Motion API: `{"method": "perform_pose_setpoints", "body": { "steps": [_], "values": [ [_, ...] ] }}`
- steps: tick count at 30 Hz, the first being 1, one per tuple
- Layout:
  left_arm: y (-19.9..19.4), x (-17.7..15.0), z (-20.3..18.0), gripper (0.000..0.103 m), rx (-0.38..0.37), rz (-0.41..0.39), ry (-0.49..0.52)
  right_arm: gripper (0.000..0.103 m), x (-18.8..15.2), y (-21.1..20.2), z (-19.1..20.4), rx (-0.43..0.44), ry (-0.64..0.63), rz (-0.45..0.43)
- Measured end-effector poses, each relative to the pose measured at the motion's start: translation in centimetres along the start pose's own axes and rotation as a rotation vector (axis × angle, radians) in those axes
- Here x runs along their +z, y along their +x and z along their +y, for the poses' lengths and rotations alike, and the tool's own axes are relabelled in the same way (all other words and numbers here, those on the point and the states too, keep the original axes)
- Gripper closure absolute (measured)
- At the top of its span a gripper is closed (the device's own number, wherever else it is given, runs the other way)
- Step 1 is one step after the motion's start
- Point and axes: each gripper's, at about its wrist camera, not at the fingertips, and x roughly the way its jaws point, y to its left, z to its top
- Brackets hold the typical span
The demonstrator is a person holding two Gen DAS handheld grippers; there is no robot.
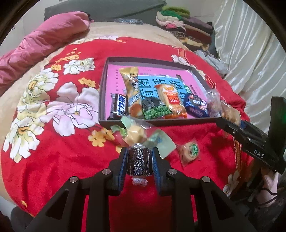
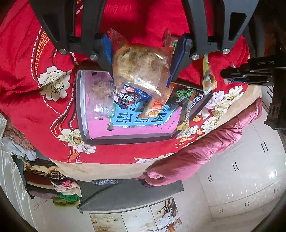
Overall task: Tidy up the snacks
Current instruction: 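Grasp the dark wrapped candy with the left tool while the right grasps the clear pastry bag, then carry the candy and pastry bag into the tray and open both tools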
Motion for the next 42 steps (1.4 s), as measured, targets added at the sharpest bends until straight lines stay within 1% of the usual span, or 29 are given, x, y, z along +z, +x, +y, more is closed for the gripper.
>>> {"method": "perform_pose_setpoints", "body": {
  "steps": [4,15,24,42],
  "values": [
    [-0.3,0.3,-0.1,0.076,0.02,-0.015,0.014,0.047,0.1,0.1,0.1,0.004,-0.008,0.001],
    [-0.6,2.0,-0.8,0.076,0.0,-0.036,-0.002,0.046,0.8,0.0,0.3,0.027,-0.017,-0.024],
    [-0.4,3.1,-1.0,0.076,0.0,-0.055,-0.012,0.046,1.6,0.0,0.3,0.035,-0.02,-0.049],
    [1.6,5.2,-1.7,0.076,-0.003,-0.071,-0.012,0.046,2.7,0.7,-0.3,0.042,-0.015,-0.075]
  ]
}}
